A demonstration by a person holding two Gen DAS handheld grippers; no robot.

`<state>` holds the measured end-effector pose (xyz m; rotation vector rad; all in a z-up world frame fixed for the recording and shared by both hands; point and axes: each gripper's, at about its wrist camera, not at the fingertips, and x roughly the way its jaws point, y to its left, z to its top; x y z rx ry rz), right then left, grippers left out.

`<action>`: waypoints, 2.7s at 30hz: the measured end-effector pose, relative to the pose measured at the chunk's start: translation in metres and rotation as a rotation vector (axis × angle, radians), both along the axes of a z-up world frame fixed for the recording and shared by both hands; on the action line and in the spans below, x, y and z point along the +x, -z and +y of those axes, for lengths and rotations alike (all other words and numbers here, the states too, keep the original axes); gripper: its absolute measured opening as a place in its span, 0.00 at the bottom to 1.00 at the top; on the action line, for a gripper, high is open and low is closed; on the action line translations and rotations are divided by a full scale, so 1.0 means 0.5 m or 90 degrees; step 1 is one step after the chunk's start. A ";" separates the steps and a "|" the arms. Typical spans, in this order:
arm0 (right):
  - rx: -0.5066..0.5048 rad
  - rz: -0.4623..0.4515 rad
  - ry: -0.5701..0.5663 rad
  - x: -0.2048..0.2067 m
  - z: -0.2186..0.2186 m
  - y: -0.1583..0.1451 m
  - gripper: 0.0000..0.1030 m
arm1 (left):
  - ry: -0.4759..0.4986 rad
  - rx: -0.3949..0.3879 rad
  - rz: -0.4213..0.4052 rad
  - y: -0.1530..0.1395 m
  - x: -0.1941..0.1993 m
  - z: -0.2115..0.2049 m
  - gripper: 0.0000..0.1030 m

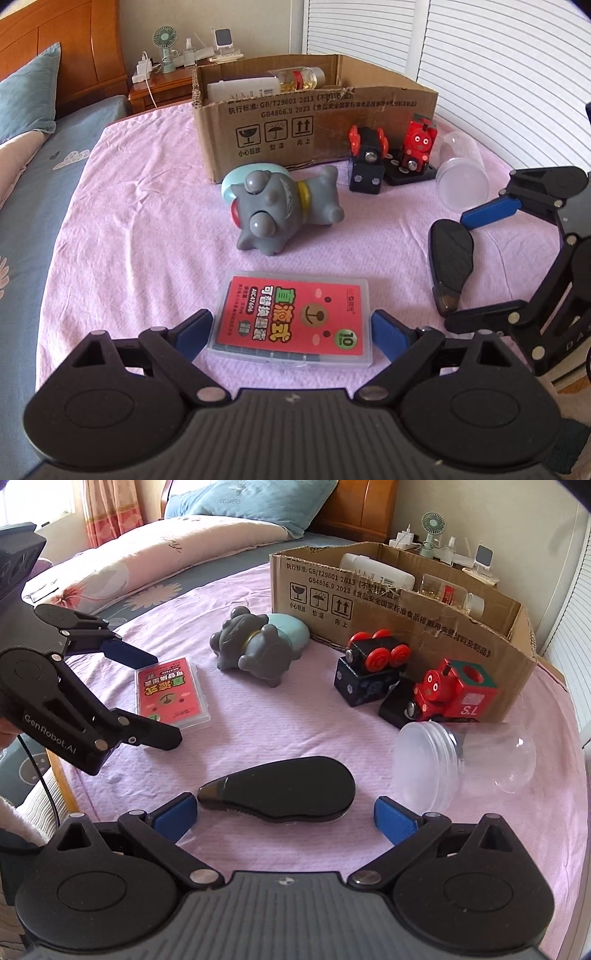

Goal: Organize rigid objects
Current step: 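Close the left gripper on the red card box while the right gripper grasps the black oval object, then carry the red card box and black oval object into the cardboard box, release both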

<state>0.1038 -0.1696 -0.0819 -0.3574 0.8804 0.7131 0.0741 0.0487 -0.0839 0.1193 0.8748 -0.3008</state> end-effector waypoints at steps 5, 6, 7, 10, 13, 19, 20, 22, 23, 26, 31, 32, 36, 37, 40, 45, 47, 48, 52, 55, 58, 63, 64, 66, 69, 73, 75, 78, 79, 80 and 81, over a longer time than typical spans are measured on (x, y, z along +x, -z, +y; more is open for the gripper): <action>0.007 -0.009 -0.018 0.005 0.006 0.003 1.00 | 0.004 0.001 0.002 0.001 0.006 -0.005 0.92; 0.009 -0.010 -0.019 0.006 0.007 0.004 1.00 | 0.007 0.001 0.001 0.001 0.007 -0.007 0.92; 0.010 -0.012 -0.019 0.006 0.008 0.004 1.00 | 0.007 0.000 0.001 0.001 0.007 -0.008 0.92; 0.014 -0.016 -0.023 0.006 0.007 0.004 1.00 | 0.013 -0.001 -0.001 0.002 0.009 -0.012 0.92; 0.017 -0.019 -0.025 0.005 0.006 0.004 1.00 | 0.017 -0.001 -0.003 0.002 0.012 -0.015 0.93; 0.016 -0.019 -0.032 0.005 0.007 0.003 1.00 | 0.027 0.000 -0.002 0.003 0.018 -0.020 0.93; 0.014 -0.018 -0.034 0.007 0.008 0.002 1.00 | 0.032 0.000 -0.003 0.003 0.019 -0.021 0.93; 0.013 -0.016 -0.037 0.008 0.009 0.001 1.00 | 0.036 0.001 0.002 0.002 0.020 -0.021 0.93; 0.012 -0.016 -0.039 0.008 0.010 0.002 1.00 | 0.039 0.002 0.004 0.001 0.022 -0.022 0.93; 0.011 -0.015 -0.043 0.008 0.012 0.001 1.00 | 0.047 0.003 0.005 0.002 0.027 -0.022 0.94; 0.007 -0.012 -0.049 0.008 0.015 0.000 1.00 | 0.059 0.005 0.010 0.002 0.034 -0.023 0.95; 0.005 -0.011 -0.052 0.006 0.016 0.000 1.00 | 0.064 0.005 0.012 0.001 0.035 -0.023 0.94; 0.004 -0.008 -0.059 0.004 0.018 -0.004 0.97 | 0.074 0.006 0.017 -0.004 0.036 -0.024 0.88; 0.005 -0.008 -0.059 0.004 0.018 -0.005 0.95 | 0.073 0.007 0.018 -0.003 0.037 -0.023 0.88; 0.006 -0.008 -0.059 0.002 0.017 -0.008 0.90 | 0.070 0.011 0.024 -0.005 0.037 -0.025 0.88; 0.006 -0.008 -0.061 0.004 0.016 -0.007 0.90 | 0.065 0.006 0.035 -0.008 0.034 -0.018 0.88; 0.005 -0.008 -0.061 0.003 0.016 -0.007 0.90 | 0.061 -0.002 0.044 -0.012 0.033 -0.012 0.88; 0.004 -0.008 -0.060 0.002 0.015 -0.008 0.90 | 0.058 -0.003 0.044 -0.015 0.032 -0.010 0.88; -0.001 -0.012 -0.051 0.002 0.011 -0.018 0.90 | 0.052 0.000 0.040 -0.038 0.028 -0.002 0.88; 0.012 -0.010 -0.042 0.003 0.003 -0.040 0.90 | 0.046 -0.002 0.041 -0.061 0.030 0.003 0.88; 0.020 -0.029 -0.040 0.003 -0.006 -0.074 0.90 | 0.048 -0.001 0.030 -0.094 0.034 0.005 0.88; 0.032 -0.076 -0.006 0.031 -0.027 -0.136 0.90 | 0.061 0.001 -0.021 -0.163 0.067 -0.007 0.88; 0.033 -0.085 0.005 0.041 -0.031 -0.147 0.90 | 0.061 0.003 -0.033 -0.177 0.080 -0.013 0.88; 0.038 -0.104 0.021 0.058 -0.039 -0.165 0.90 | 0.063 0.006 -0.054 -0.197 0.108 -0.023 0.88; 0.036 -0.122 0.043 0.088 -0.049 -0.185 0.90 | 0.058 0.007 -0.084 -0.217 0.162 -0.039 0.88; 0.039 -0.133 0.072 0.133 -0.061 -0.205 0.90 | 0.042 0.005 -0.102 -0.223 0.236 -0.056 0.88; 0.039 -0.139 0.083 0.152 -0.064 -0.212 0.90 | 0.036 0.000 -0.103 -0.217 0.269 -0.062 0.88; 0.036 -0.147 0.097 0.176 -0.065 -0.217 0.90 | 0.014 -0.010 -0.094 -0.197 0.307 -0.063 0.88; 0.035 -0.147 0.101 0.186 -0.064 -0.217 0.90 | 0.009 -0.016 -0.090 -0.189 0.317 -0.062 0.88; 0.034 -0.148 0.106 0.194 -0.065 -0.217 0.90 | -0.003 -0.021 -0.086 -0.180 0.324 -0.061 0.88; 0.032 -0.147 0.110 0.201 -0.065 -0.216 0.90 | -0.010 -0.018 -0.084 -0.172 0.330 -0.062 0.88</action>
